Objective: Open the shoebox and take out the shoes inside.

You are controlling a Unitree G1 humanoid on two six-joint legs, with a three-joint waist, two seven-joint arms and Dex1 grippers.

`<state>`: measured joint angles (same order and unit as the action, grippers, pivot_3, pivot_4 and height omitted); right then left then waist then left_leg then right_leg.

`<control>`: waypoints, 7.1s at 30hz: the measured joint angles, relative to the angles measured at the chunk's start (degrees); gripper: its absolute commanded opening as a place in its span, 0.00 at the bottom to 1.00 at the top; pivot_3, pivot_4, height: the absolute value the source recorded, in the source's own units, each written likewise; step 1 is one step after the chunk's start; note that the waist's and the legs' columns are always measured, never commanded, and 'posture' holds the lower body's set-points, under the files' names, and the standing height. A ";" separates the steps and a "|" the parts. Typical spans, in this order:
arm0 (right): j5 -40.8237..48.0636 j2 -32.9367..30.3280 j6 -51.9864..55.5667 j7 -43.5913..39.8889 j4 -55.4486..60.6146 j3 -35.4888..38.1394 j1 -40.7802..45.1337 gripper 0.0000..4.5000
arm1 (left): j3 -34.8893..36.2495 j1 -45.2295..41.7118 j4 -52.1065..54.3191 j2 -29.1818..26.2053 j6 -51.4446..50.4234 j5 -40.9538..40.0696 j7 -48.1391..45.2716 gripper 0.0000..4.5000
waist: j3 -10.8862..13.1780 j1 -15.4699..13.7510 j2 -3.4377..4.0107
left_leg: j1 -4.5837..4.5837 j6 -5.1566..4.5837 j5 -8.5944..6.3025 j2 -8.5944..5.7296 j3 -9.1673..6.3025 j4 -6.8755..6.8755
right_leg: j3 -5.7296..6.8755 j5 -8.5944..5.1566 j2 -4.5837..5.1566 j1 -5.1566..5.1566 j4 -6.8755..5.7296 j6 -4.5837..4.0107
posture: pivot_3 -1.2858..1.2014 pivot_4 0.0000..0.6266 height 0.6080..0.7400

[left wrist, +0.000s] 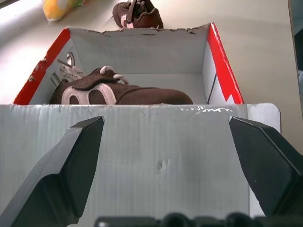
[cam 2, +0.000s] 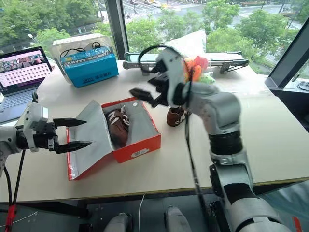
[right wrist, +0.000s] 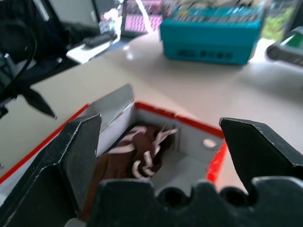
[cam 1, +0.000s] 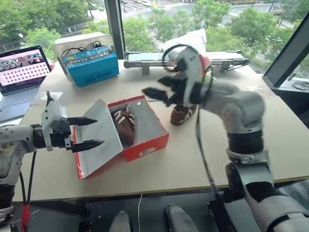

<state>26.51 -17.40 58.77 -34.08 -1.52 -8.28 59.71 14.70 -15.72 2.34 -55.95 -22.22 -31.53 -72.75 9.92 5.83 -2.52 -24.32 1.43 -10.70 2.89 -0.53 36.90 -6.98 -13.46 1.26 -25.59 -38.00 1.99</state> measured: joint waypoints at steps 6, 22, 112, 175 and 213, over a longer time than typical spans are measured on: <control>-3.58 2.25 -4.19 -8.12 -17.03 -6.93 1.07 0.99 | -0.05 0.48 0.06 0.03 0.10 -0.01 0.03 1.00 | 0.01 -0.27 0.00 | -0.01 0.00 0.00 0.00 0.00 0.01 | 0.04 0.10 0.00 0.03 0.02 -0.18 | 0.52 0.24 1.00; -10.28 13.67 -13.40 -15.00 -51.69 -4.20 14.50 0.99 | 0.33 3.21 2.04 0.05 -0.12 -0.13 0.82 1.00 | 0.02 1.23 0.00 | 0.04 0.00 -0.01 0.03 -0.07 -0.03 | 0.07 0.12 -0.04 0.05 -0.03 -0.21 | 0.52 0.24 1.00; -12.48 9.20 19.31 -1.33 2.02 2.30 2.95 0.11 | -0.18 0.66 0.73 -0.01 0.00 0.24 0.03 1.00 | 0.05 0.92 -0.01 | -0.45 0.05 0.02 -0.01 -0.15 -0.06 | 0.10 0.12 -0.01 -0.49 -0.06 -0.14 | 0.52 0.24 1.00; -44.80 -14.30 -1.14 -6.95 -1.71 -15.63 -9.88 0.93 | -1.97 0.17 0.74 0.08 0.02 -0.06 0.76 1.00 | 0.14 -0.15 -0.09 | 0.46 0.03 0.03 -0.03 0.17 -0.02 | -0.14 -0.10 0.01 0.38 0.01 0.21 | 0.52 0.24 1.00; -32.21 8.75 -9.59 27.43 31.80 12.84 -50.99 0.93 | 13.06 14.97 1.55 30.78 3.43 11.95 54.31 1.00 | 0.10 -0.25 -0.16 | 0.52 0.08 0.02 -0.08 0.16 -0.04 | -0.15 -0.05 0.12 0.53 0.14 0.32 | 0.52 0.24 1.00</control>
<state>-5.70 -8.65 49.17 -6.65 30.28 4.56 8.72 27.76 -0.75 3.89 -25.17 -18.79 -19.58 -18.44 10.02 5.58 -2.68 -23.80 1.51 -10.67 2.81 -0.37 36.87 -7.13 -13.51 1.38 -25.06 -37.85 2.31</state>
